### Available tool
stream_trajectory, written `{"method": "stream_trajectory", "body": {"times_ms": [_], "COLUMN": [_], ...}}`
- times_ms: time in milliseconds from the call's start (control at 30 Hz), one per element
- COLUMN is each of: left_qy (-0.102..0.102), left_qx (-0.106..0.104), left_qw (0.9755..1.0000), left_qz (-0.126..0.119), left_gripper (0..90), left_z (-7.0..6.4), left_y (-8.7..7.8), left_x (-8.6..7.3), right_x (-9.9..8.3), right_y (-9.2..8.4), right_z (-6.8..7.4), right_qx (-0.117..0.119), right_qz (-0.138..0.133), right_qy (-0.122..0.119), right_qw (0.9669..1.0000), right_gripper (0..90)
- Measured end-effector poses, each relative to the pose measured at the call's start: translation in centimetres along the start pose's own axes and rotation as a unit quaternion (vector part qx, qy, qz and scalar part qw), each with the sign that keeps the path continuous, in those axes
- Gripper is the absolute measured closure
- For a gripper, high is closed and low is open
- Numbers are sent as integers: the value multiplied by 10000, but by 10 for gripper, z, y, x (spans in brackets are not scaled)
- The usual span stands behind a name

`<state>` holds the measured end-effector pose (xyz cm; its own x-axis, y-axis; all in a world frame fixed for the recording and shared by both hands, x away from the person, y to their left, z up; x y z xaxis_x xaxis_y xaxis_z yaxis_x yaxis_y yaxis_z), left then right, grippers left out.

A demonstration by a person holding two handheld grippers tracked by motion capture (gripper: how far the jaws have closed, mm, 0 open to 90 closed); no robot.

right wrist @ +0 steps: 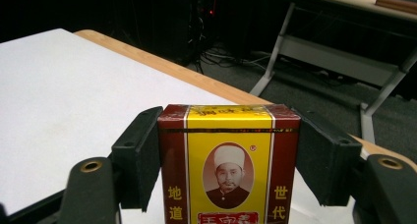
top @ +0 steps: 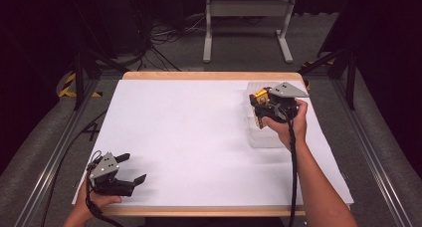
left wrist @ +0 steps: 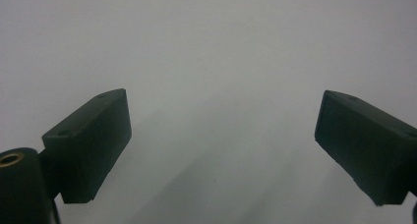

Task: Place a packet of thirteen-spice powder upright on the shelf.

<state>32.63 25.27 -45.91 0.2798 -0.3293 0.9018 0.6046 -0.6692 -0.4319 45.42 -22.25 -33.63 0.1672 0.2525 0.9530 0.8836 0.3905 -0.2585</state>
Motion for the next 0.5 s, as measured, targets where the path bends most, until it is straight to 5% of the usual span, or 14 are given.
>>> {"method": "stream_trajectory", "body": {"times_ms": [500], "left_qy": [2], "left_qx": [9], "left_qw": [10000], "left_qz": [-36], "left_gripper": [76], "left_z": [1], "left_y": [-1], "left_x": [0], "right_x": [-19], "right_y": [1], "right_z": [-17], "right_qx": [-227], "right_qz": [171], "right_qy": [299], "right_qw": [9992], "right_gripper": [326]}}
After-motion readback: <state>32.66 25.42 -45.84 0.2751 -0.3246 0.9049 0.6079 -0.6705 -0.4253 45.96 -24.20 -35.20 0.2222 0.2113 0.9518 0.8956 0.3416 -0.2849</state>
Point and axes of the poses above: each handheld gripper's, and its own axes: y roughly forward along the jaws, x roughly out of its top, z roughly to its left, the point moved 2 cm from there along y, roughly forward along the jaws, and after that the axes turned 7 degrees about -z, right-handed, at the moved point
